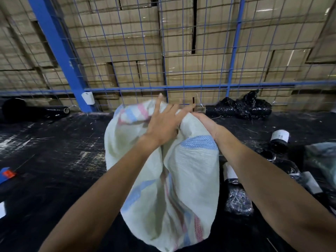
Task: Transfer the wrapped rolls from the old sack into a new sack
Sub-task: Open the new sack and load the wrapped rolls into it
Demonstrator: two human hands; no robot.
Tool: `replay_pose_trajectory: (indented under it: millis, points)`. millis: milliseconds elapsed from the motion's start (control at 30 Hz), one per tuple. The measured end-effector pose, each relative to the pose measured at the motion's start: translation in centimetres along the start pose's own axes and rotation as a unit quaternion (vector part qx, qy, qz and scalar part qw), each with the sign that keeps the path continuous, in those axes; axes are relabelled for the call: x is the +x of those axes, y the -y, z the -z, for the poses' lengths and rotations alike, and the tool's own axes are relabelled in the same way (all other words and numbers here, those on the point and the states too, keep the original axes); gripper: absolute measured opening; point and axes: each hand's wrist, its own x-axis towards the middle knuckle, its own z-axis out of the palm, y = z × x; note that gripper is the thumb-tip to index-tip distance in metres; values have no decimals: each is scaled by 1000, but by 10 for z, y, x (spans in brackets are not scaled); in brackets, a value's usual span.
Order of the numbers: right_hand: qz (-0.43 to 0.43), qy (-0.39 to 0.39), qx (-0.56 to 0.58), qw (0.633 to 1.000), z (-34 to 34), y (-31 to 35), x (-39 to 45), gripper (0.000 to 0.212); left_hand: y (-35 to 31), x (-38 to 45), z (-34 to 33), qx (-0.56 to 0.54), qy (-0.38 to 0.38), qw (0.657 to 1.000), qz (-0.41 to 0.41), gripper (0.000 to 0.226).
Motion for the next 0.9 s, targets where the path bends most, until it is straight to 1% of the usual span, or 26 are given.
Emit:
replay_pose_trajectory:
  millis: [33,67,100,167,200,233,267,300,333,367,400,433,467,500,533,567,600,633,667,733,767,800,867,900]
  points:
    - [-8,21,-35,999,-4,-1,0,34,4,3,-3,-10,31,999,24,83]
    - [-11,35,-81,996,-10,0,-3,39,6,5,-4,-16,45,998,52,71]
    - [1,26,-119,993,-12,0,-3,46,10,8,-3,-10,42,996,79,62]
    - [60,-35,-195,978,-16,-2,-10,64,19,14,3,5,24,990,136,49]
    - [105,-69,-243,962,-20,-2,-17,69,26,18,5,9,12,986,165,44]
    - [157,-92,-305,935,-20,-4,-20,67,34,22,7,15,4,981,193,40]
    - [192,-100,-384,898,-22,-7,-23,63,41,25,9,23,4,976,215,38]
    - [209,-98,-453,861,-23,-11,-20,55,47,27,10,31,3,973,229,37]
    - [200,-92,-484,847,-26,-14,-19,41,53,30,10,37,4,972,233,37]
    - [182,-87,-459,865,-27,-16,-17,26,57,31,12,42,8,971,235,36]
    - [132,-87,-376,913,-29,-13,-19,19,61,31,12,44,14,971,233,37]
    - [68,-84,-275,955,-29,-9,-19,18,63,29,11,46,13,973,225,46]
    - [17,-78,-189,979,-29,-6,-24,16,63,26,8,54,7,978,204,63]
    - [0,-87,-121,989,-21,-3,-17,8,60,22,7,63,-10,984,168,83]
    - [11,-100,-91,991,-13,1,-13,9,54,18,6,72,-36,990,113,101]
    - [27,-115,-74,990,-7,3,-9,18,44,12,4,81,-51,994,45,112]
    - [41,-106,-60,992,-7,6,-11,18,33,7,-1,87,-51,995,-19,117]
    - [33,-88,-33,995,-7,8,-8,14,25,5,-6,83,-48,993,-62,115]
    - [17,-69,-38,997,-11,7,-13,11,20,3,-12,66,-48,994,-72,107]
    - [-15,-64,-115,991,-15,5,-14,5,22,3,-20,40,-54,997,-23,70]
    - [-22,-68,-167,983,-19,4,-14,14,26,4,-21,44,-48,998,14,52]
    - [-2,-77,-235,969,-23,6,-16,25,30,6,-19,45,-36,997,53,39]
    - [98,-112,-332,931,-24,7,-13,49,42,10,-12,40,-25,989,137,21]
    - [133,-116,-342,923,-24,9,-15,59,49,14,-8,41,-18,984,174,16]
